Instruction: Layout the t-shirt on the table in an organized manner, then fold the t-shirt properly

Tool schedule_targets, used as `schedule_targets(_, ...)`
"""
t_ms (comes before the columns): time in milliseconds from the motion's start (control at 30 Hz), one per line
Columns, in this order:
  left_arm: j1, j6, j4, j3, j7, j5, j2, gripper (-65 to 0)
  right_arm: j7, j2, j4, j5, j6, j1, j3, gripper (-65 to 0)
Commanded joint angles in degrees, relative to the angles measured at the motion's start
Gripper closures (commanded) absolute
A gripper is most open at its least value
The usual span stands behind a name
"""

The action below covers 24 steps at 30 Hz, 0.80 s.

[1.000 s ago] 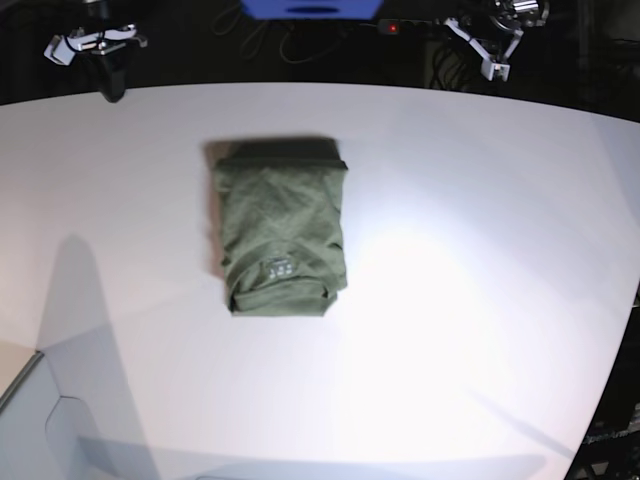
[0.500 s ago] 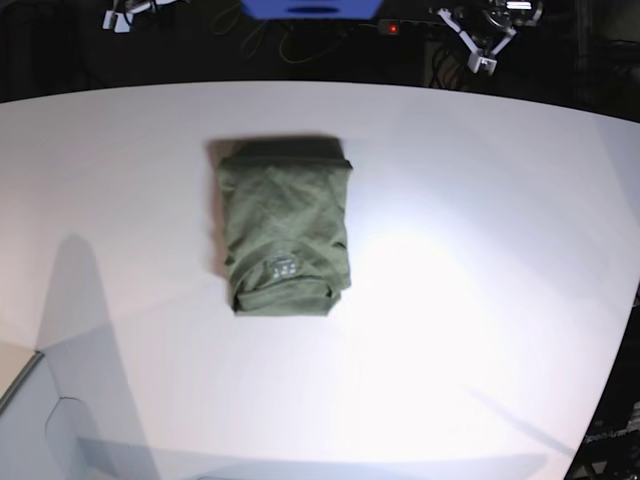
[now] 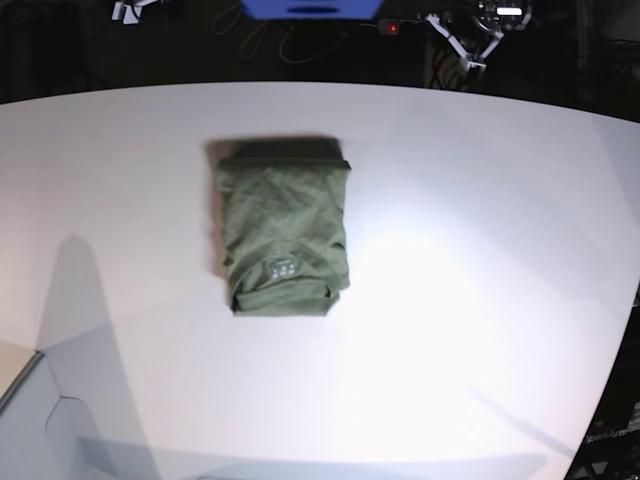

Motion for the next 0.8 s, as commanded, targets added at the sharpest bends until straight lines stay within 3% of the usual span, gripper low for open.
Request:
schedule_targets(0,-1.0,2.8,-3.2,0.0,-0.9,0.0,-0.7,-0.1,0.7,1.4,-2.5,0.1,-1.4,0.7,-0.2,0.0)
schedule_targets(100,-5.9,10.8,-14.3,0.1,-2.7,0.1,-1.3,-0.1,2.2,4.5,-13.8,0.1,-6.1,5.3,-3.1,0.0)
schedule_targets(233,-7.7,17.4,-21.3,0.7,-11.0,0.2,-1.2,-0.1,13.5,5.1,-25.9,0.1,-16.1,8.7,-8.8,0.0)
schedule_targets(333,-8.4,26.4,-22.3,4.3,-10.5,0.1,-1.2,-0.1,18.0,4.3,-29.3,0.1,-29.3,9.2,-14.8,0.0)
schedule_targets(400,-8.7,33.1,-23.2,6.5,-10.8,0.1,-1.0,-0.1,17.9,2.7,-29.3,0.1,-40.3,9.8,-19.3,0.0)
schedule_targets(433,-8.9,35.6,-23.8,7.5,-10.9,-0.1,-0.9,-0.1,17.9,2.1,-29.3,0.1,-46.2,9.9,-21.7,0.0)
schedule_targets(500,-9.1,38.3,-24.2,8.6,-10.7,-0.3,-0.7,-0.1,17.9,1.8,-29.3,0.1,-53.6,10.0,-25.6,0.0)
schedule_targets(567,-9.8,38.4,-24.1,8.7,-10.7,-0.4,-0.6,-0.1,17.9,0.7,-29.3,0.2,-56.7,10.0,-29.3,0.0)
schedule_targets(767,-10.1,38.4,-24.2,8.7,-10.9,-0.5,0.4,-0.2,17.9,0.9,-29.3,0.3,-56.9,10.1,-30.2,0.0)
